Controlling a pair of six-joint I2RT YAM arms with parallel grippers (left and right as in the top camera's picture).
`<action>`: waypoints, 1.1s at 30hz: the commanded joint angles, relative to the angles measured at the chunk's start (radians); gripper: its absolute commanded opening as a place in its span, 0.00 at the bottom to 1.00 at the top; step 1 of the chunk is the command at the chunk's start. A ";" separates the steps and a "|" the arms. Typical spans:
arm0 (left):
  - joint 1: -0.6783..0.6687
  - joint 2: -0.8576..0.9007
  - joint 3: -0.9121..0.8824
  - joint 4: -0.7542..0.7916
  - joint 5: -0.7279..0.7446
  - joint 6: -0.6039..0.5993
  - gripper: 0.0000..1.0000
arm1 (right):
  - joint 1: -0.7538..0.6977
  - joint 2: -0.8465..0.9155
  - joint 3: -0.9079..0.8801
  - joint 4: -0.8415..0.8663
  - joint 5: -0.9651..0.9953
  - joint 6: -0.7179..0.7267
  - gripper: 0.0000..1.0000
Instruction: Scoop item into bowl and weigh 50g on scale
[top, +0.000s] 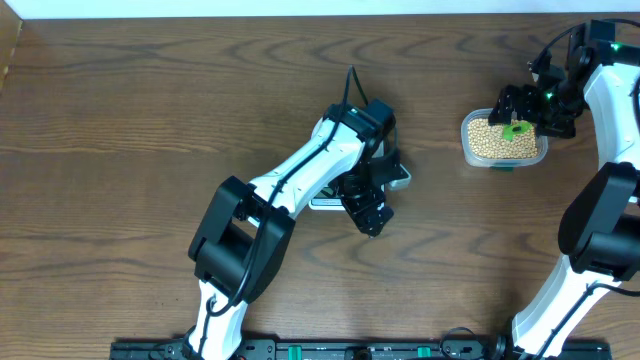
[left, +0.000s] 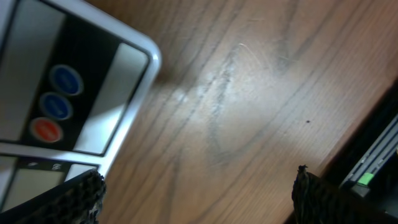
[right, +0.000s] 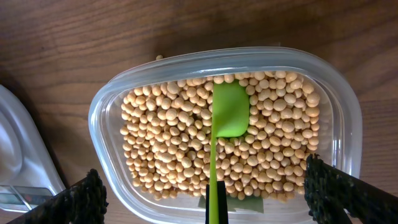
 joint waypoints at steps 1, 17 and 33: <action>-0.016 0.002 0.014 0.002 0.027 0.013 0.98 | 0.000 0.005 0.016 0.000 -0.003 -0.005 0.99; -0.066 0.001 -0.051 0.092 -0.121 -0.063 0.98 | 0.000 0.005 0.016 0.000 -0.003 -0.005 0.99; -0.066 -0.003 -0.064 0.135 -0.168 -0.063 0.98 | 0.000 0.005 0.016 0.000 -0.003 -0.005 0.99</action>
